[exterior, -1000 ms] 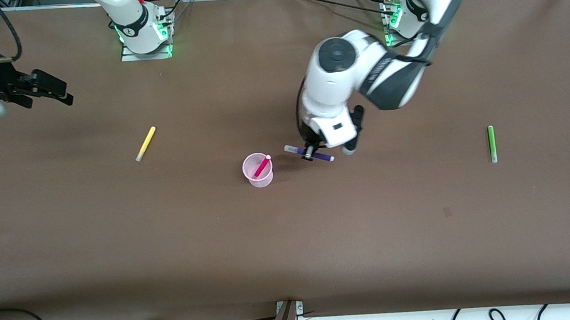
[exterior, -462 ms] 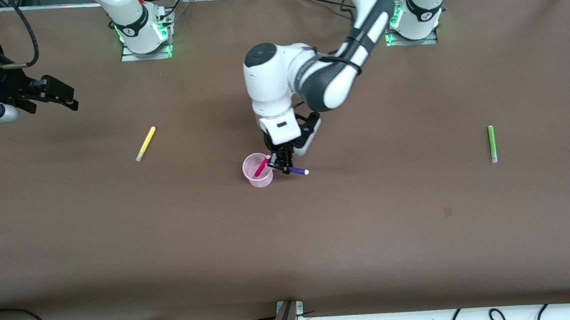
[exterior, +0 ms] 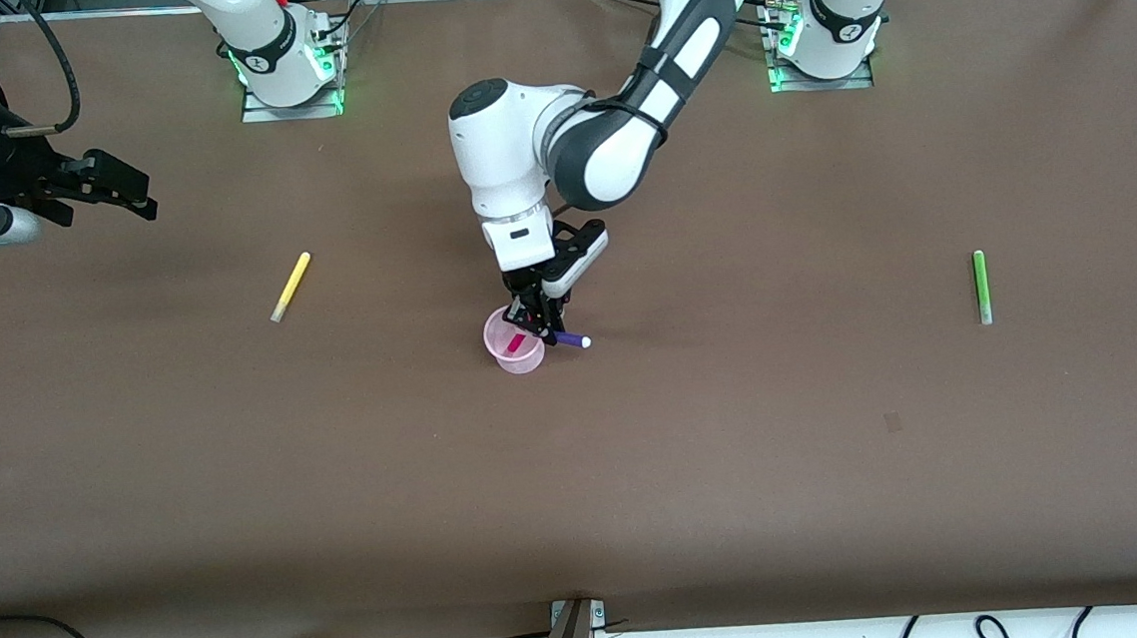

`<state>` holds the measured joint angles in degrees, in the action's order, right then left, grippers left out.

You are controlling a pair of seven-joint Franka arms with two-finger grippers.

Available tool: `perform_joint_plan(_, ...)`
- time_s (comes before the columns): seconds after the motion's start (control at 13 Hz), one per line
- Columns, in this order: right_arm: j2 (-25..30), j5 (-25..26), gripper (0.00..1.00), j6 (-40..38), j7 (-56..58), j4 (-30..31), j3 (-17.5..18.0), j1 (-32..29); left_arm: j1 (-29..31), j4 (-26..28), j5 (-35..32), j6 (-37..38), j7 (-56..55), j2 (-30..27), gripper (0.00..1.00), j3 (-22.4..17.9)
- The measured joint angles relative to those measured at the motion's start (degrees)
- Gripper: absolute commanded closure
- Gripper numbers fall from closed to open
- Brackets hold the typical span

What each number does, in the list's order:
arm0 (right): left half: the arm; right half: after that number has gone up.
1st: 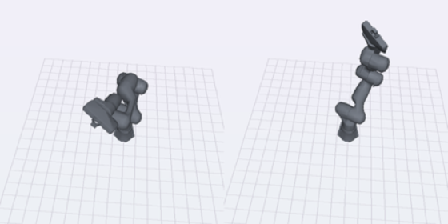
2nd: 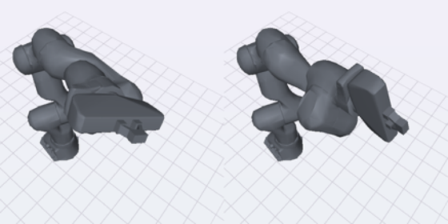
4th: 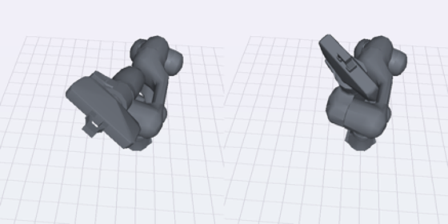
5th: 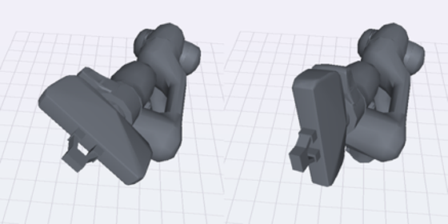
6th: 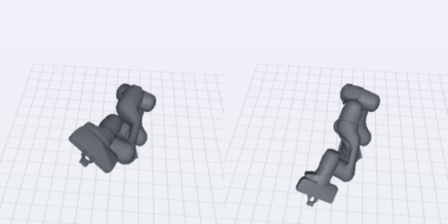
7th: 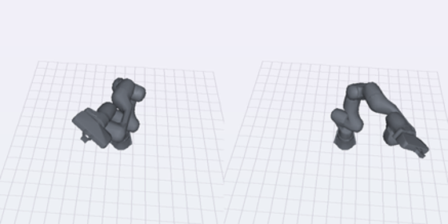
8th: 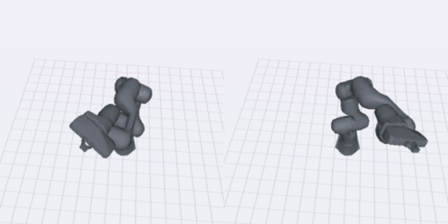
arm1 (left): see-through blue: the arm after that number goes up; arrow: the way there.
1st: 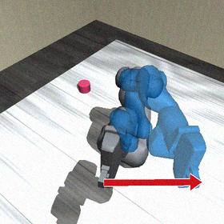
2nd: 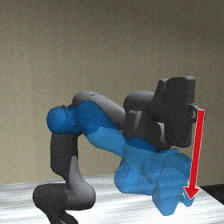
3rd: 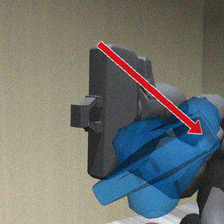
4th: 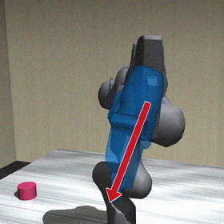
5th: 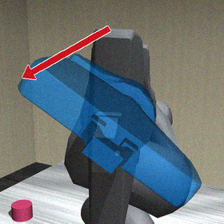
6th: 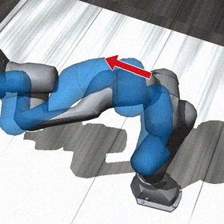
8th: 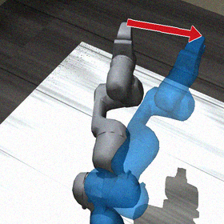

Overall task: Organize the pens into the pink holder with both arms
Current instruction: 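Carry the purple marker upright with the left gripper over the pink cup, then lower the purple marker into the cup and open the left gripper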

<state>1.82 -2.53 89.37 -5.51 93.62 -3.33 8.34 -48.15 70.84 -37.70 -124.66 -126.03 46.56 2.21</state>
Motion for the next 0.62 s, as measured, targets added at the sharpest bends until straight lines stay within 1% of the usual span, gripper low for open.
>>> perform_joint_plan(0.15, 0.0, 0.0, 0.0, 0.0, 0.0, 0.0, 0.13, 0.03, -0.69, -0.5, -1.84, 0.0, -0.03, 1.21, 1.0, -0.01)
perform_joint_plan(0.38, 0.0, 0.0, 0.0, 0.01, 0.01, 0.0, 0.26, 0.03, -1.14, -3.78, -2.34, -0.01, 0.1, 3.16, 1.0, -0.02)
perform_joint_plan(0.62, 0.0, 0.03, 0.0, 0.11, 0.01, -0.08, 0.26, 0.04, -2.5, -5.25, -3.92, -0.01, 0.07, 5.38, 1.0, -0.03)
